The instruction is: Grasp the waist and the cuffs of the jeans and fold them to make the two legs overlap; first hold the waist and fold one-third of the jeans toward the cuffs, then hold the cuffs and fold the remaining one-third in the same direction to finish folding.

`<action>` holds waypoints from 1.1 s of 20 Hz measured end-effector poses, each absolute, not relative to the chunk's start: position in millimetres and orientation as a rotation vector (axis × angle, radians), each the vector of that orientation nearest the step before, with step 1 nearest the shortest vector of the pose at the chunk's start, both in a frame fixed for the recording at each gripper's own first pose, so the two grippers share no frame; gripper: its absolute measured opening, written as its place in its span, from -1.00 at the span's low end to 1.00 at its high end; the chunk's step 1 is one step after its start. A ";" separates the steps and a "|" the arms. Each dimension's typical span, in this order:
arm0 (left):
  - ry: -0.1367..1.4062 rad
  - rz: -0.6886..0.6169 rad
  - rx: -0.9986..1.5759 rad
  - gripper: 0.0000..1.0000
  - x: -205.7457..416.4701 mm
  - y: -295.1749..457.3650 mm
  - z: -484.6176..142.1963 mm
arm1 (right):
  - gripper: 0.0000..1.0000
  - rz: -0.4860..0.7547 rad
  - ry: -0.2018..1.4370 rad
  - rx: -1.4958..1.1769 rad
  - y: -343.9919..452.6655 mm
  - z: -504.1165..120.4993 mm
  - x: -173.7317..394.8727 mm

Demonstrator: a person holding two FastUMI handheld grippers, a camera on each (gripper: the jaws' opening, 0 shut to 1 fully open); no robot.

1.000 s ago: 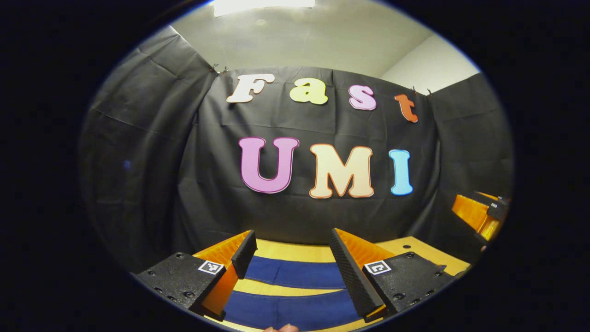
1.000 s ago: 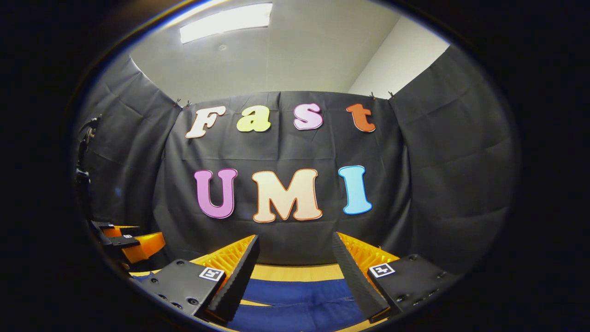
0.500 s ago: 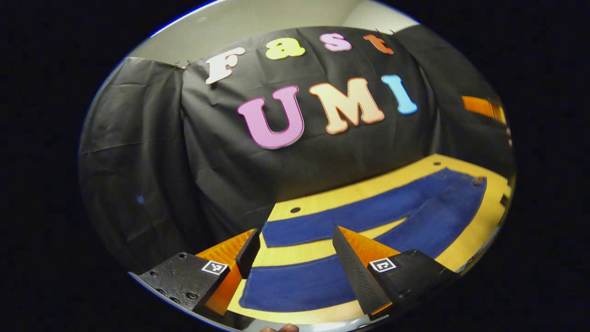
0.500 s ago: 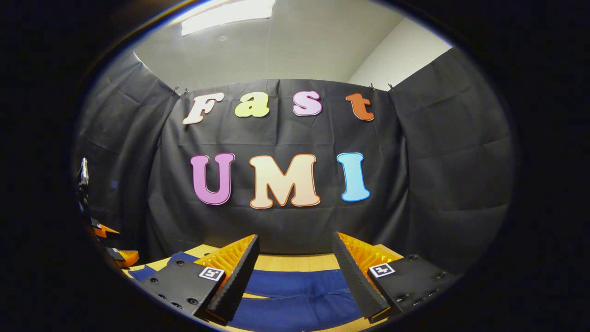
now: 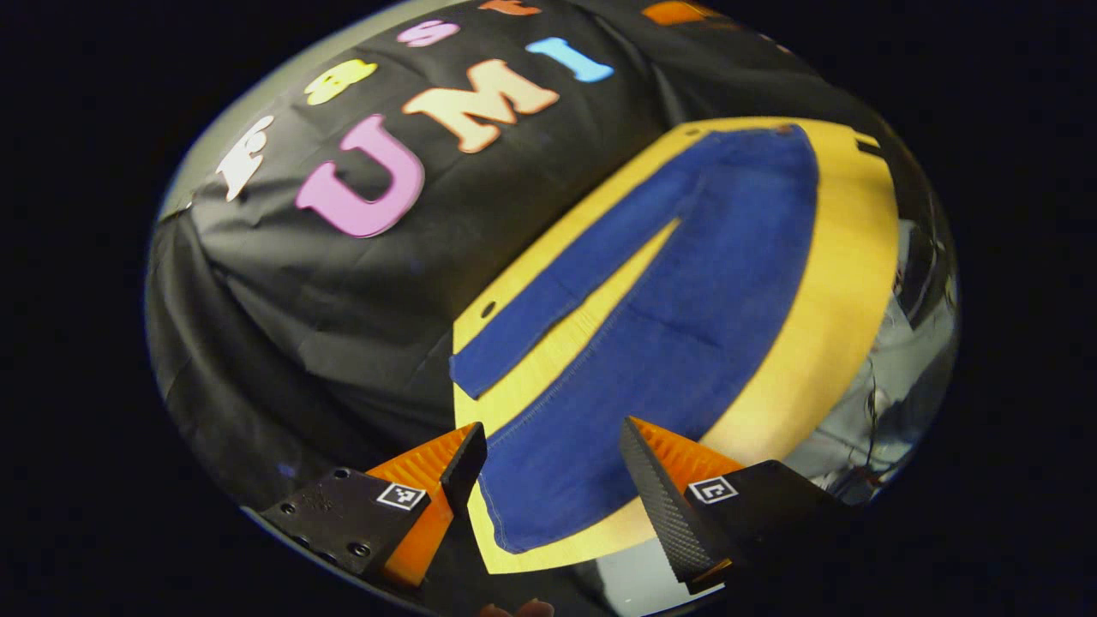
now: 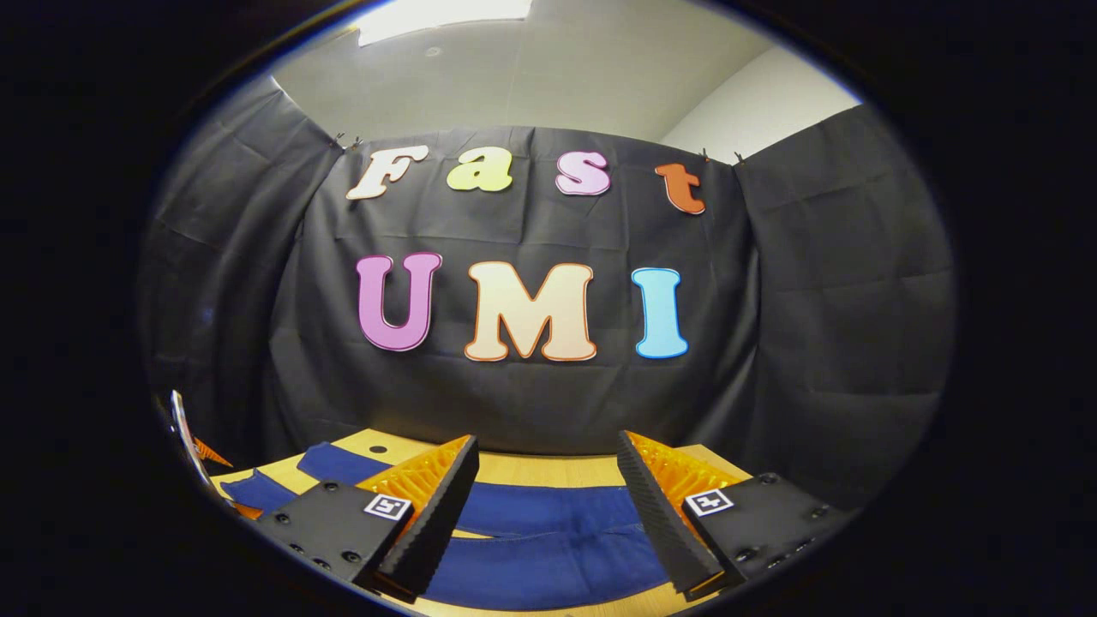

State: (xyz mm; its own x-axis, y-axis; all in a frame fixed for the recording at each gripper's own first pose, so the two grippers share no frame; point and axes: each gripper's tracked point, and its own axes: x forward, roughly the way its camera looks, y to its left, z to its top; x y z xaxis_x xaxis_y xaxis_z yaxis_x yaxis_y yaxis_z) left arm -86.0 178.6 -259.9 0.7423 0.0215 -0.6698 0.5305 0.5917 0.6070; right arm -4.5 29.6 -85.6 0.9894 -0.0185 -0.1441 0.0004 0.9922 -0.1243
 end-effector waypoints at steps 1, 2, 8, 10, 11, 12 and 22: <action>0.721 -0.348 0.937 0.90 -93.5 185.0 -272.2 | 1.00 -0.010 0.150 -0.130 29.3 -87.0 -5.2; 0.745 -0.368 0.973 0.92 -97.7 190.0 -283.9 | 0.97 -0.012 0.154 -0.135 28.1 -89.5 -6.9; 0.884 -0.480 1.183 1.00 -118.3 215.0 -334.4 | 0.97 -0.031 0.192 -0.164 16.5 -102.8 -5.6; 0.864 -0.544 1.240 0.84 -118.2 213.6 -337.9 | 0.98 -0.043 0.189 -0.184 11.0 -101.4 -6.9; 0.868 -0.574 1.260 0.81 -117.8 214.1 -342.6 | 0.98 -0.051 0.187 -0.190 8.6 -100.6 -7.3; 0.858 -0.595 1.282 0.59 -112.1 213.4 -344.5 | 1.00 -0.057 0.189 -0.193 7.9 -101.7 -8.3; 0.885 -0.690 1.259 -0.84 -84.2 207.0 -369.1 | 0.96 -0.092 0.226 -0.262 -13.7 -110.7 -25.6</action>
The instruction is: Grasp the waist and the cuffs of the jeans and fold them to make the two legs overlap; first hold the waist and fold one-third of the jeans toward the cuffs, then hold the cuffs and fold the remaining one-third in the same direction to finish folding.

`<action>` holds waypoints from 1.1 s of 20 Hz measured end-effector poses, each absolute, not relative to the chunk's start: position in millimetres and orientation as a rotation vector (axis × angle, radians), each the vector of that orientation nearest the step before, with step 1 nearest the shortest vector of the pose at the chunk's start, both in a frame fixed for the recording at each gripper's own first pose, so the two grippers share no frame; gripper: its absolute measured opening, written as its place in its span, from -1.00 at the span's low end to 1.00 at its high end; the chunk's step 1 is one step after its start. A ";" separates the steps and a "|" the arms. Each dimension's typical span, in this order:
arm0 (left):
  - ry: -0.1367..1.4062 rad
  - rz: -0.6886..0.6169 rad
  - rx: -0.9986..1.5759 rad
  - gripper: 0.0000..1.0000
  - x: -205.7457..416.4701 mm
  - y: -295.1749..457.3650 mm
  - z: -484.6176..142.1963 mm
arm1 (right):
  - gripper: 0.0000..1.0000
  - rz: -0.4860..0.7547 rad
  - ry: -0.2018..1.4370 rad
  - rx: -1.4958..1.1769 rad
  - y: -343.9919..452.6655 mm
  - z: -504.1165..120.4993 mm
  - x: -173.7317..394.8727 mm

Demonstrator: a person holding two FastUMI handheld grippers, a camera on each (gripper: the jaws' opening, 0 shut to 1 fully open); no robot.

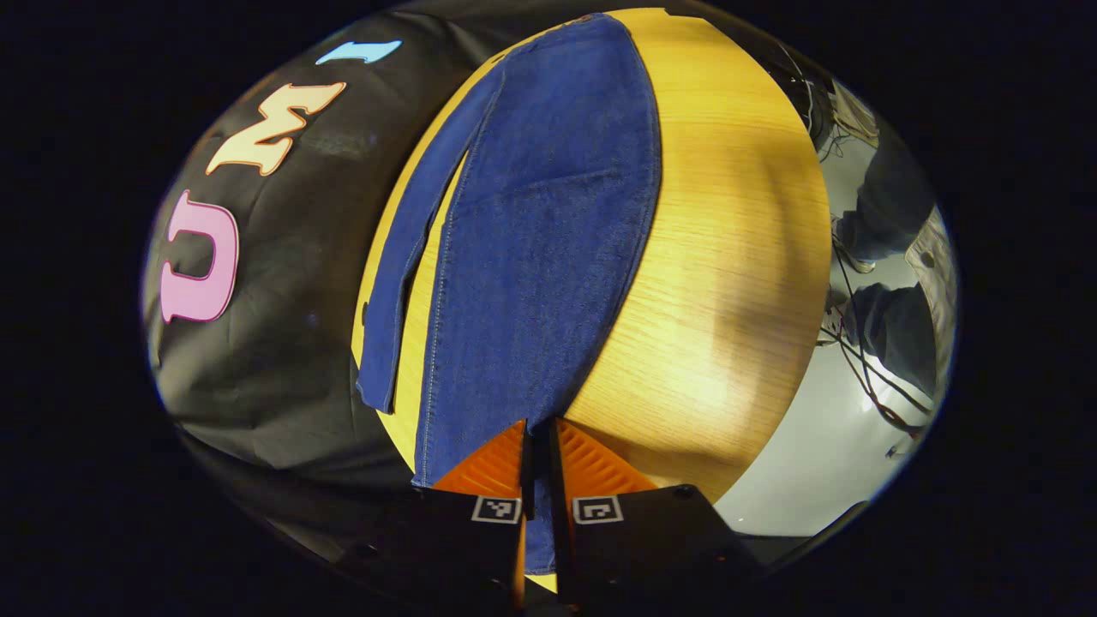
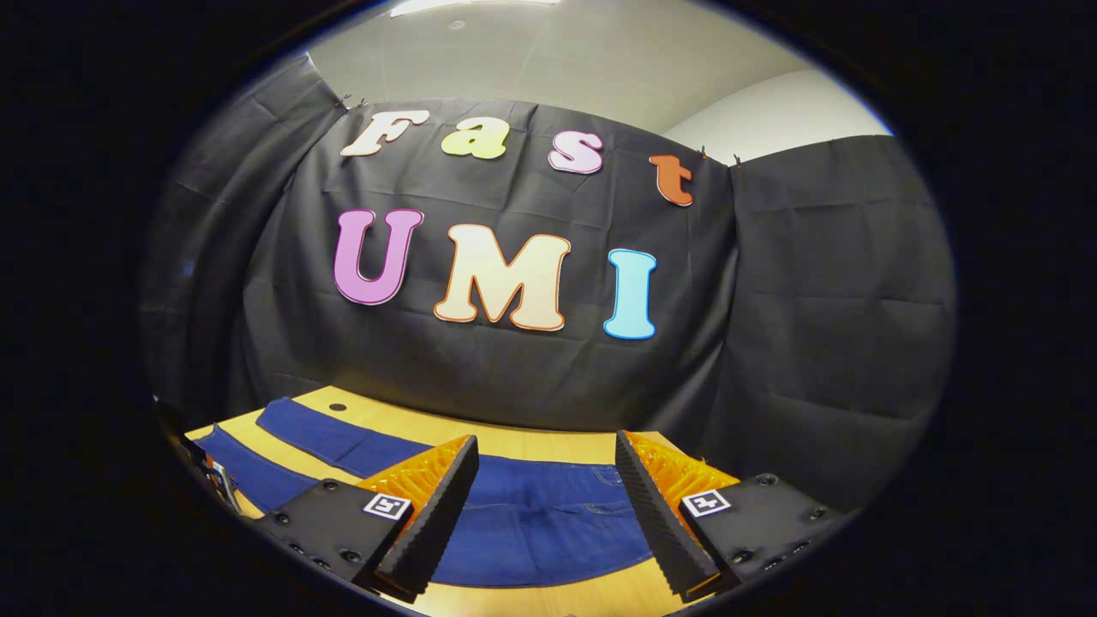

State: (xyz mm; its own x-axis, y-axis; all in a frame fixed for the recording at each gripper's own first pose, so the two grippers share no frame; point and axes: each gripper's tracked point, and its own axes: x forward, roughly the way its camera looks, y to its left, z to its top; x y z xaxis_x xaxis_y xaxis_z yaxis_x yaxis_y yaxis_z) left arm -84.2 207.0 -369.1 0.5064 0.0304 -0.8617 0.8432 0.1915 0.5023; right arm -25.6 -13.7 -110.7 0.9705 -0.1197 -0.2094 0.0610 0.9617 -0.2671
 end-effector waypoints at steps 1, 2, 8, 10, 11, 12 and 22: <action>0.888 -0.667 1.255 -0.87 -86.0 209.2 -364.0 | 0.96 -0.082 0.245 -0.283 -19.6 -115.5 -26.2; 0.887 -0.648 1.233 -0.94 -84.1 209.5 -365.1 | 1.00 -0.068 0.270 -0.318 -29.3 -121.8 -28.5; 0.931 -0.640 1.208 -1.00 -79.8 205.4 -367.6 | 0.98 0.042 0.407 -0.666 -100.2 -164.5 -35.7; 0.944 -0.639 1.231 -1.00 -80.1 208.9 -367.6 | 1.00 0.095 0.454 -0.790 -124.7 -188.6 -38.0; 0.953 -0.636 1.238 -1.00 -81.2 209.1 -367.0 | 0.98 0.129 0.495 -0.835 -137.3 -204.5 -41.6; 0.967 -0.625 1.241 -1.00 -81.6 209.3 -366.6 | 0.98 0.165 0.540 -0.875 -150.7 -222.8 -48.0; 1.058 -0.560 1.272 -1.00 -81.7 211.4 -366.9 | 0.99 0.518 0.741 -1.265 -220.2 -346.3 -67.2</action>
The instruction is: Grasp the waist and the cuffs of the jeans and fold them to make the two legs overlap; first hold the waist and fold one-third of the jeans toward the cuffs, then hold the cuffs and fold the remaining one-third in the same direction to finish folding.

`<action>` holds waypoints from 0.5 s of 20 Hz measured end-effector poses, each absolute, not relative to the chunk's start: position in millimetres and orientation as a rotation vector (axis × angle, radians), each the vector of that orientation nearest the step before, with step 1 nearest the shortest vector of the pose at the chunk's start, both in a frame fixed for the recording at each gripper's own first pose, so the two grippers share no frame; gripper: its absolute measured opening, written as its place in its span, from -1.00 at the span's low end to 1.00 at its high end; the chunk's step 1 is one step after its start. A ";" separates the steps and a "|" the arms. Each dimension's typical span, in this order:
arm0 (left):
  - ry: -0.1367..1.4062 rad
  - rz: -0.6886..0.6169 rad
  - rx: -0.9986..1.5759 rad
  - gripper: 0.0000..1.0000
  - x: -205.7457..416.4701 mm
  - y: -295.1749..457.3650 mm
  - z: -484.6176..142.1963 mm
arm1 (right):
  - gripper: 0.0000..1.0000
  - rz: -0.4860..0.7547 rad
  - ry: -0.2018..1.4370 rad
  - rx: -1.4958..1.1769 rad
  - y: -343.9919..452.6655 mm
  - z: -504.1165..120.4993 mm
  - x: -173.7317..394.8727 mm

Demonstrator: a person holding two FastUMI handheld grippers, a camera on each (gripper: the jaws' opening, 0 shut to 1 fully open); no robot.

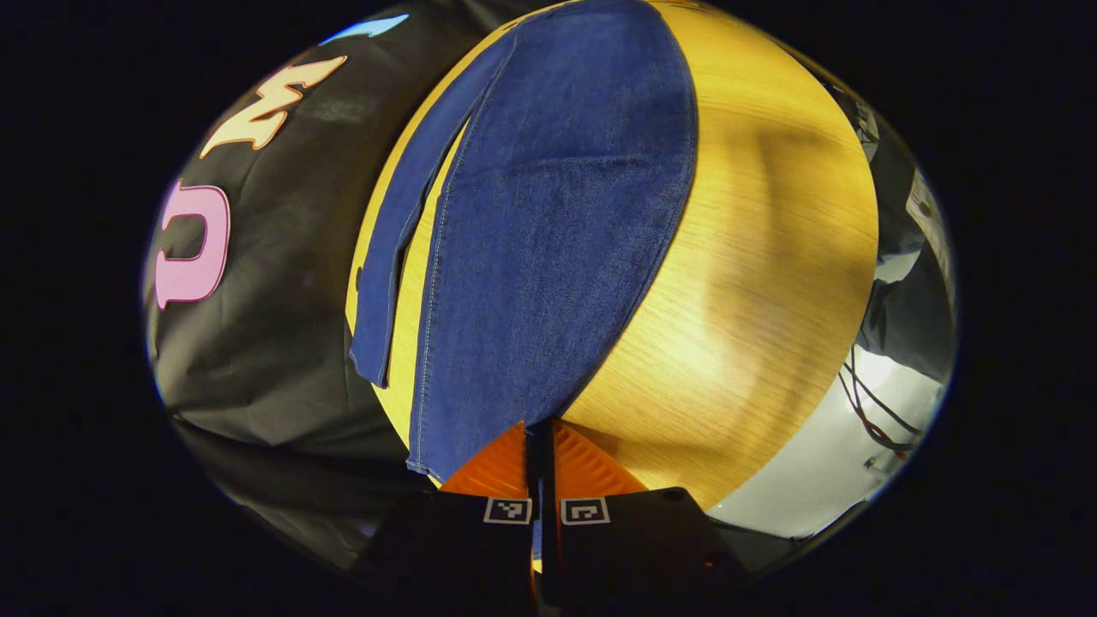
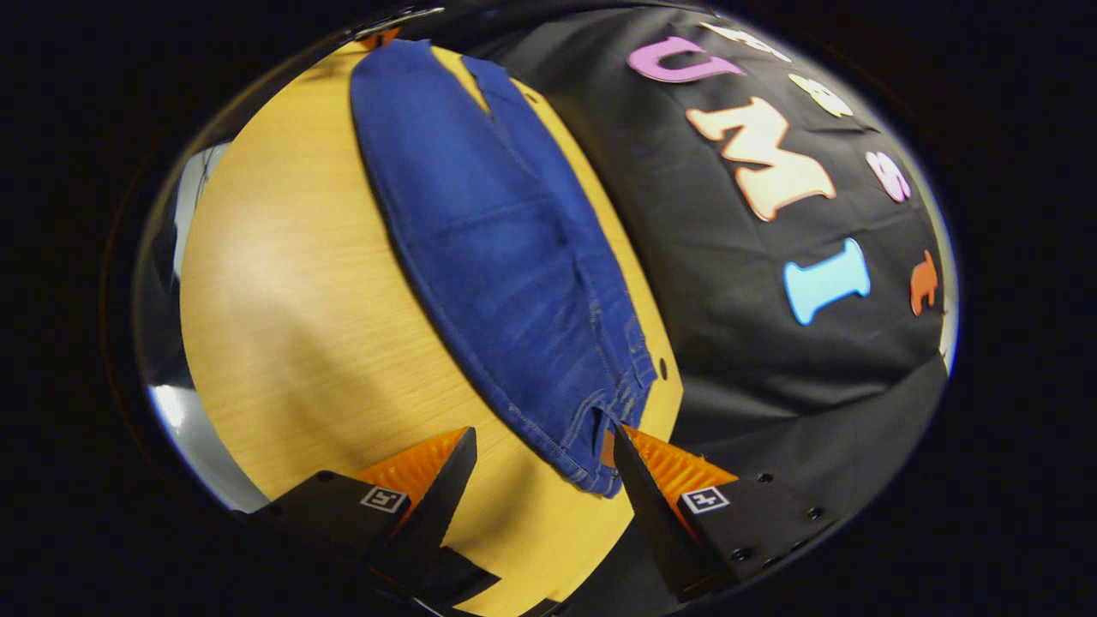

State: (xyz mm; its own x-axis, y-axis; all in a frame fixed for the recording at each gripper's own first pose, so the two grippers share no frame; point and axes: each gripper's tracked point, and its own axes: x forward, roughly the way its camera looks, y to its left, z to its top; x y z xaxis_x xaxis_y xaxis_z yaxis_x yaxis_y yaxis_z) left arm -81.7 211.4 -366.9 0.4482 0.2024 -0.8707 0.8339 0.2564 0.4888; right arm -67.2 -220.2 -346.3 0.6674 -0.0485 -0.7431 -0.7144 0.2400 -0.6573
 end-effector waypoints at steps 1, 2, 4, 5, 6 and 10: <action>1.065 -0.553 1.275 -1.00 -81.9 211.8 -367.1 | 0.99 0.543 0.738 -1.293 -221.2 -353.6 -63.2; 1.070 -0.547 1.279 -1.00 -81.7 211.8 -367.4 | 0.99 0.562 0.715 -1.329 -224.5 -357.9 -56.4; 1.077 -0.538 1.287 -1.00 -81.0 211.6 -367.0 | 0.87 0.608 0.705 -1.371 -226.1 -366.7 -49.2; 1.081 -0.535 1.289 -1.00 -81.4 211.8 -366.4 | 0.85 0.619 0.689 -1.406 -228.7 -369.5 -43.7; 1.084 -0.531 1.289 -1.00 -81.0 212.3 -366.9 | 0.65 0.629 0.663 -1.436 -226.7 -370.4 -35.8; 1.092 -0.517 1.290 -1.00 -80.4 211.3 -366.2 | 0.05 0.644 0.688 -1.460 -227.3 -393.2 -24.0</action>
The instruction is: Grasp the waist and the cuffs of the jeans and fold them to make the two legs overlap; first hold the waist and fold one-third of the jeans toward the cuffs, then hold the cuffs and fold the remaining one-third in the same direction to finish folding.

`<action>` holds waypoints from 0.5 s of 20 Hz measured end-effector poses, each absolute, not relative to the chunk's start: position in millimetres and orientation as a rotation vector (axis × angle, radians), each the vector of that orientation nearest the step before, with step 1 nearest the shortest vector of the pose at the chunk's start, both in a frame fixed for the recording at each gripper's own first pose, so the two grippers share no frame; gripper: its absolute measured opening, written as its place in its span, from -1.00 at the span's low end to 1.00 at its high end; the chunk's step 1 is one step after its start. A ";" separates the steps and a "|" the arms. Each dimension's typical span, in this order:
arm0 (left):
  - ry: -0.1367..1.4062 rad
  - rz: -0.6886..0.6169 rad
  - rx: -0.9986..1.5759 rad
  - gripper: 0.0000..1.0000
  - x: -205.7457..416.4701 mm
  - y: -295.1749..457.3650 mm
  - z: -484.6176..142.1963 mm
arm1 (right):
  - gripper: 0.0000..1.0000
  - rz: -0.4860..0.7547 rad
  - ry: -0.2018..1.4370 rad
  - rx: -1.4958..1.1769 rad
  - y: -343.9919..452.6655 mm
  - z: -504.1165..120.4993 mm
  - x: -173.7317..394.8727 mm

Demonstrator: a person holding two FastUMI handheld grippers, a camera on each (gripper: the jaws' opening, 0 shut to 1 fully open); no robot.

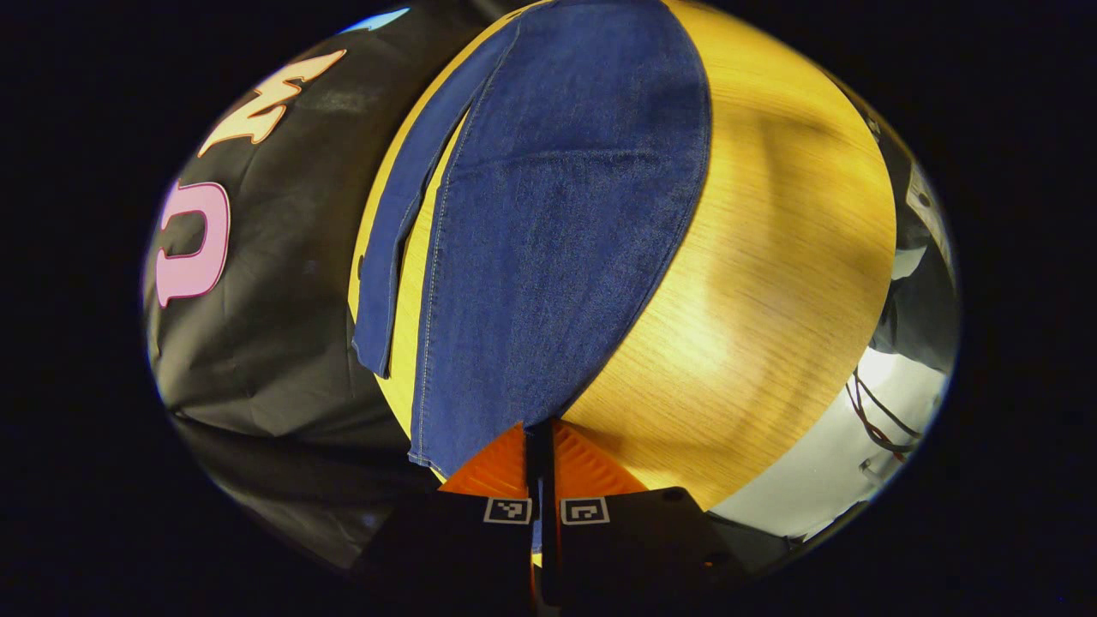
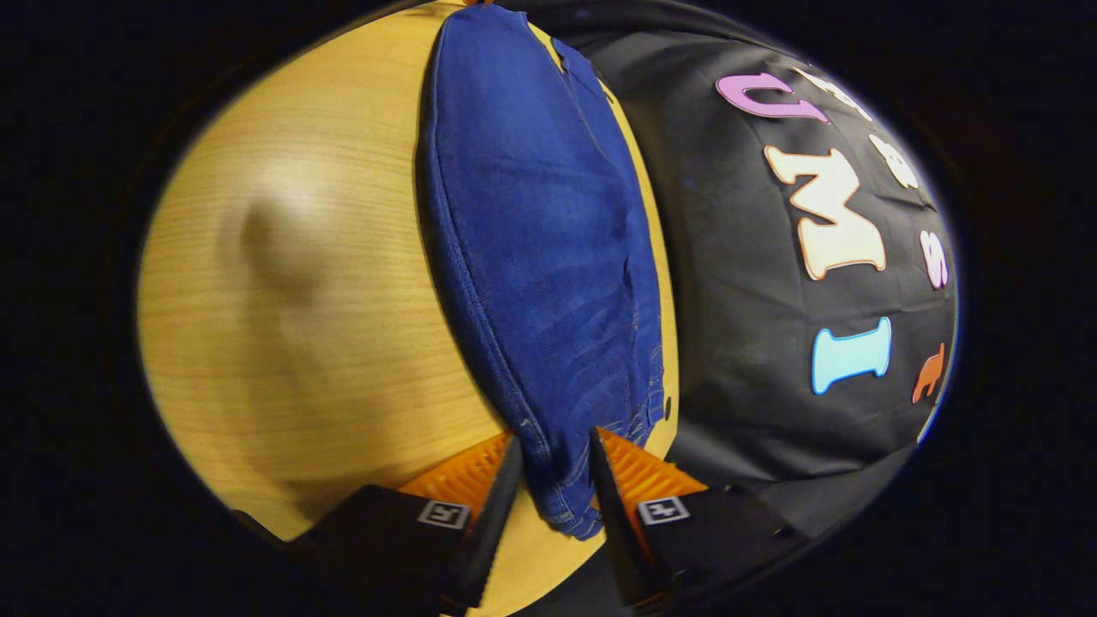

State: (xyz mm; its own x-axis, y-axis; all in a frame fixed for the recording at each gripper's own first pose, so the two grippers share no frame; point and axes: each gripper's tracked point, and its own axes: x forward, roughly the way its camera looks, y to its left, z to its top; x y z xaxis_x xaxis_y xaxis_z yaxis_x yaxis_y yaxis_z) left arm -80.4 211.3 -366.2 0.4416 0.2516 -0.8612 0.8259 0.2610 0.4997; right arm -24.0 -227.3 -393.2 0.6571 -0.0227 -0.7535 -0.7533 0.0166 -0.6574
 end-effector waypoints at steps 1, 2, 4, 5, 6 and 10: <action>1.092 -0.512 1.288 -1.00 -80.7 211.9 -366.1 | -0.10 0.647 0.697 -1.470 -226.3 -396.6 -24.2; 1.092 -0.505 1.284 -1.00 -80.2 211.7 -366.1 | -0.43 0.651 0.702 -1.476 -226.3 -397.6 -26.0; 1.093 -0.493 1.273 -1.00 -79.6 211.4 -366.0 | -0.73 0.629 0.711 -1.462 -226.7 -399.6 -24.6; 1.097 -0.481 1.254 -1.00 -79.8 211.8 -365.2 | -0.95 0.611 0.707 -1.435 -227.1 -401.8 -18.9; 1.100 -0.462 1.219 -1.00 -79.8 211.3 -365.7 | -0.94 0.590 0.716 -1.395 -227.6 -392.7 -24.7; 1.107 -0.312 1.035 -1.00 -69.4 208.5 -353.4 | -0.95 0.444 0.676 -1.245 -222.7 -364.1 -11.6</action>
